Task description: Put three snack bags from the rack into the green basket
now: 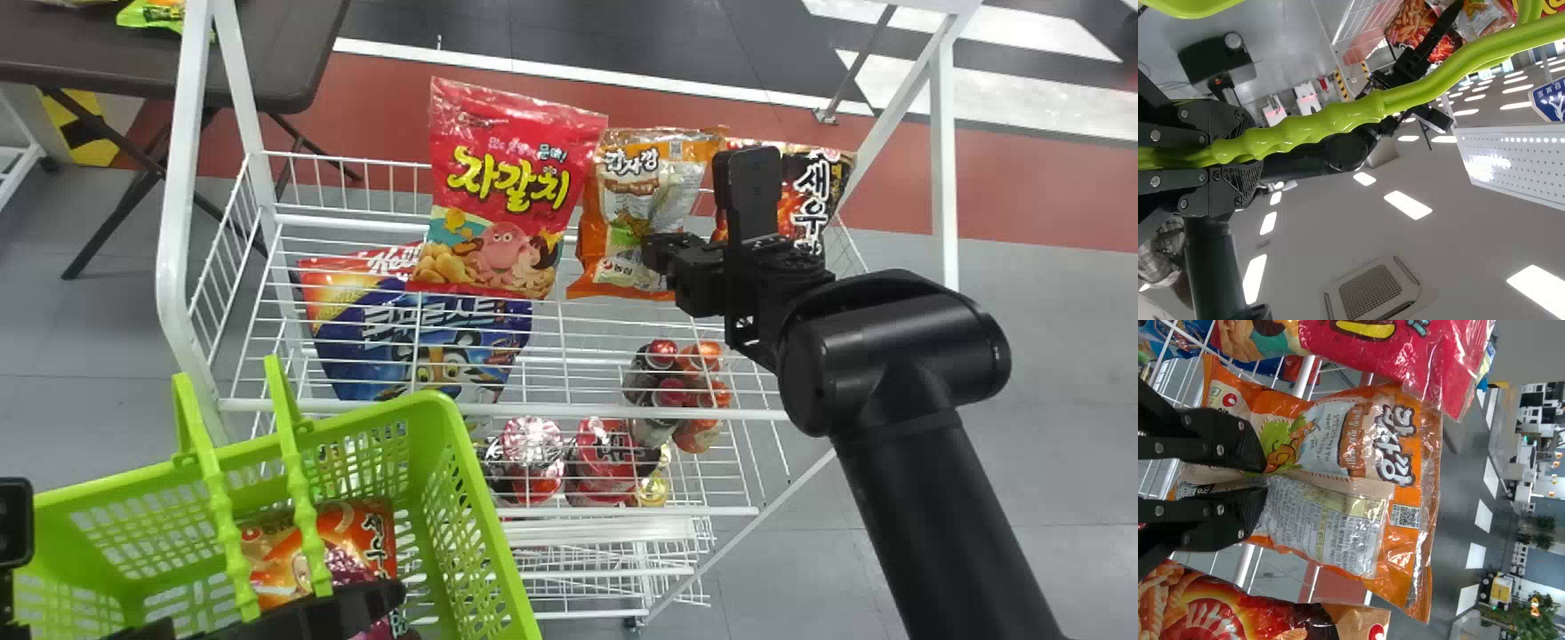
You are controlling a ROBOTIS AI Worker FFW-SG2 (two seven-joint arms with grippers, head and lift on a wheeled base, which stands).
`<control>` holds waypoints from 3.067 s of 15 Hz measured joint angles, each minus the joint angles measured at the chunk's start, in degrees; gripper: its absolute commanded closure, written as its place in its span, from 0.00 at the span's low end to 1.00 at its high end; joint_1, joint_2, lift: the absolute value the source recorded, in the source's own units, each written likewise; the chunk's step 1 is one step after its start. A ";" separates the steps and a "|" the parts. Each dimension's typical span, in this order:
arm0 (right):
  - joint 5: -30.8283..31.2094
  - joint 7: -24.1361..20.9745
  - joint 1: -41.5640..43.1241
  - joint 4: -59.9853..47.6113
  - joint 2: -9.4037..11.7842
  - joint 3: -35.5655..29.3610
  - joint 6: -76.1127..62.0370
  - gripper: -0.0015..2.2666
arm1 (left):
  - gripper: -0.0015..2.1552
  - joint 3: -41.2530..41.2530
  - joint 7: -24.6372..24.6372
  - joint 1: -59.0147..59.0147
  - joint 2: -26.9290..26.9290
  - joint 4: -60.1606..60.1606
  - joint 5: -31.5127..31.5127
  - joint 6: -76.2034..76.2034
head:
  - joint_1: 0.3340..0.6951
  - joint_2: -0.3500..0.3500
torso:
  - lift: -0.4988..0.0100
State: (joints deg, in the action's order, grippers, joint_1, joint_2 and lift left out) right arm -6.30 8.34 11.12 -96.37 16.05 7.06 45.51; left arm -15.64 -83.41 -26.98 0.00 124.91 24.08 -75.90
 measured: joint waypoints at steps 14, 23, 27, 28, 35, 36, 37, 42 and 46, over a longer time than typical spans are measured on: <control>-3.58 -1.99 -6.63 -21.07 0.03 -8.14 15.54 0.99 | 1.00 -0.53 -0.43 -0.40 0.00 0.10 0.35 0.00 | 1.00 0.11 | 0.98; -12.63 -1.63 -12.55 -35.64 0.19 -12.14 29.01 0.99 | 1.00 -0.41 -0.24 -1.11 0.00 0.56 0.53 0.17 | 1.00 0.14 | 0.98; -18.53 -0.90 -14.79 -42.77 0.44 -11.80 39.55 0.99 | 1.00 0.12 0.30 -0.51 0.00 0.61 0.43 0.12 | 1.00 0.18 | 0.98; -19.46 -0.80 -15.19 -43.73 0.42 -10.63 41.06 0.99 | 1.00 0.31 0.48 -0.19 0.00 0.65 0.39 0.05 | 1.00 0.22 | 0.98; -24.44 -1.00 -15.83 -47.83 -1.74 -0.44 44.28 0.99 | 1.00 1.61 1.21 0.32 0.00 1.48 0.19 -0.43 | 1.00 0.45 | 0.98; -25.54 -1.16 -15.71 -47.84 -2.33 0.30 44.28 0.99 | 1.00 1.70 1.23 0.31 0.00 1.55 0.18 -0.46 | 1.00 0.48 | 0.98; -26.88 -1.38 -15.61 -47.85 -2.95 0.97 44.28 0.99 | 1.00 1.74 1.24 0.30 0.00 1.66 0.18 -0.50 | 1.00 0.54 | 0.98; -29.63 -2.15 -16.01 -46.20 -4.53 4.46 44.28 0.99 | 1.00 1.98 1.30 0.28 0.00 1.74 0.17 -0.48 | 1.00 0.66 | 0.98; -29.23 -2.06 -17.45 -43.79 -4.00 7.56 44.28 0.57 | 1.00 2.06 1.32 0.35 0.00 1.74 0.16 -0.37 | 1.00 0.70 | 0.98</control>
State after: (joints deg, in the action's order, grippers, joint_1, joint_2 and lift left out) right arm -35.53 6.28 -6.33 -140.16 12.05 14.61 89.79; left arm -13.58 -82.09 -26.63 0.00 126.65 24.24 -76.27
